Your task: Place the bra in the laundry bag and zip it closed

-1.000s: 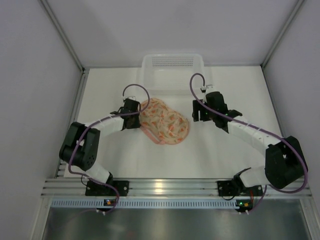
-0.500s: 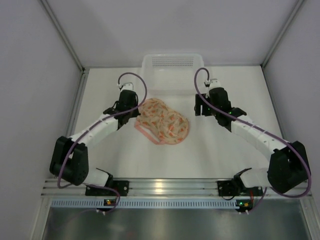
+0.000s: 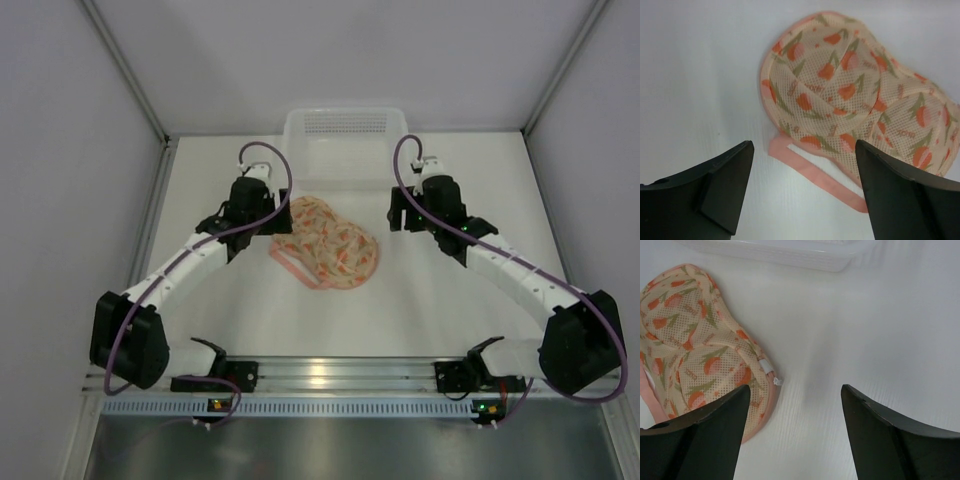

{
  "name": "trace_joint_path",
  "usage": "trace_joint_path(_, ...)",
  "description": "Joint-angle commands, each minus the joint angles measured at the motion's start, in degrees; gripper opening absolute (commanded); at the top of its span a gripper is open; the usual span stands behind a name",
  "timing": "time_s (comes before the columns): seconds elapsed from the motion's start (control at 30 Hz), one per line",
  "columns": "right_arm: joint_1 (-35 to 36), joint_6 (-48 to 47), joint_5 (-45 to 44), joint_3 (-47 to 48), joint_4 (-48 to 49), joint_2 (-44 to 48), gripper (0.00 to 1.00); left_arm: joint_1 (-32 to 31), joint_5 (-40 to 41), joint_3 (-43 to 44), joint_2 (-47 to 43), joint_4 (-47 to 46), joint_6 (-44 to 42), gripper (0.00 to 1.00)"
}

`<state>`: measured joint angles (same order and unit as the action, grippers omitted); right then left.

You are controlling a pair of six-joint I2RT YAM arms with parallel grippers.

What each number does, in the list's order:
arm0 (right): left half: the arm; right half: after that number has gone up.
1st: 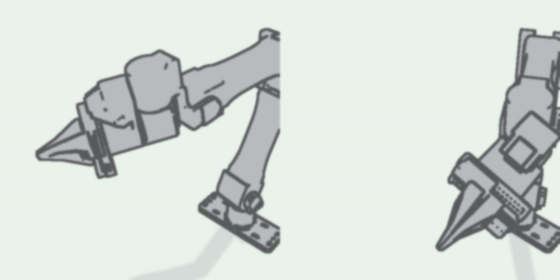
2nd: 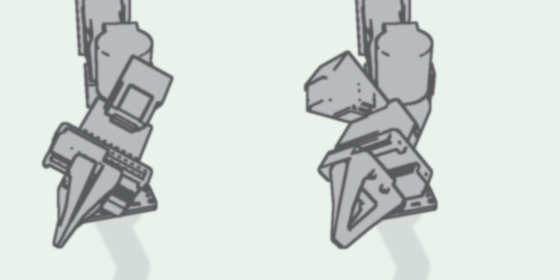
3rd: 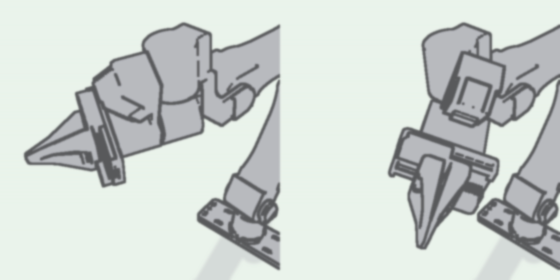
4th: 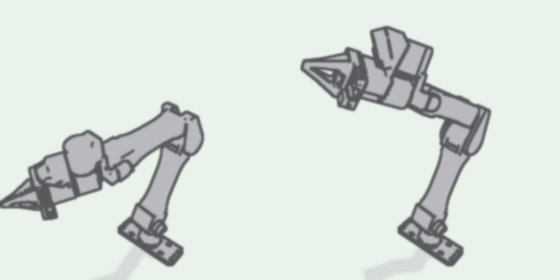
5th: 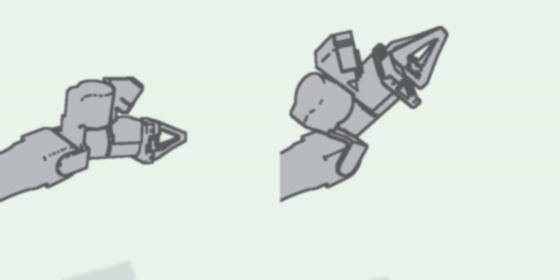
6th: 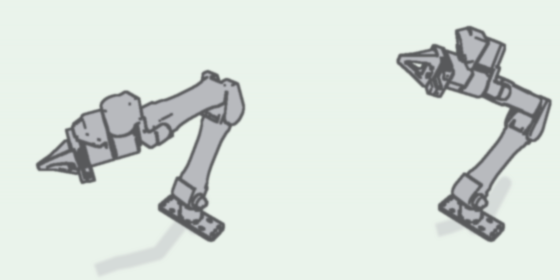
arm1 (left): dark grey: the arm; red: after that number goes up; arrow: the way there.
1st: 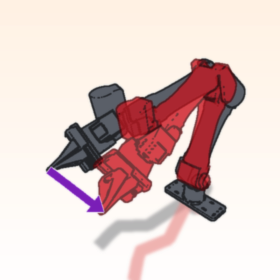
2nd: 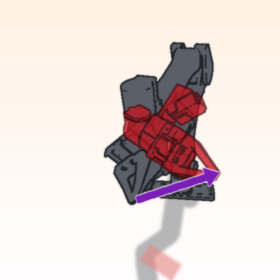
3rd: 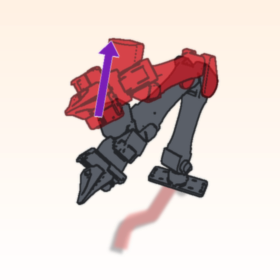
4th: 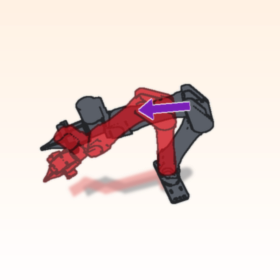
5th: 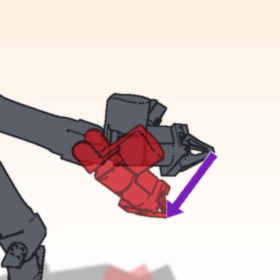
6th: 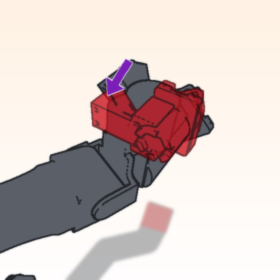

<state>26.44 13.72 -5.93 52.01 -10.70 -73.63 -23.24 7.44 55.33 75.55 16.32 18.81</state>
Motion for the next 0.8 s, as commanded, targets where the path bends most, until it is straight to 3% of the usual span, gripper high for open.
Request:
trace_joint_path(0.0,-0.95,0.44,0.22,-0.77,2.79,2.7,0.75,-0.05,-2.09,-2.68,0.3,3.28,-1.67,0.9)
trace_joint_path(0.33,-0.86,0.35,0.66,-0.59,3.14,1.12,0.76,-0.05,-2.43,-3.65,7.33,3.28,-4.04,0.88)
trace_joint_path(0.77,-0.95,0.17,0.57,0.37,2.61,-1.17,0.76,-0.13,3.81,-3.3,14.01,2.14,-4.74,0.8)
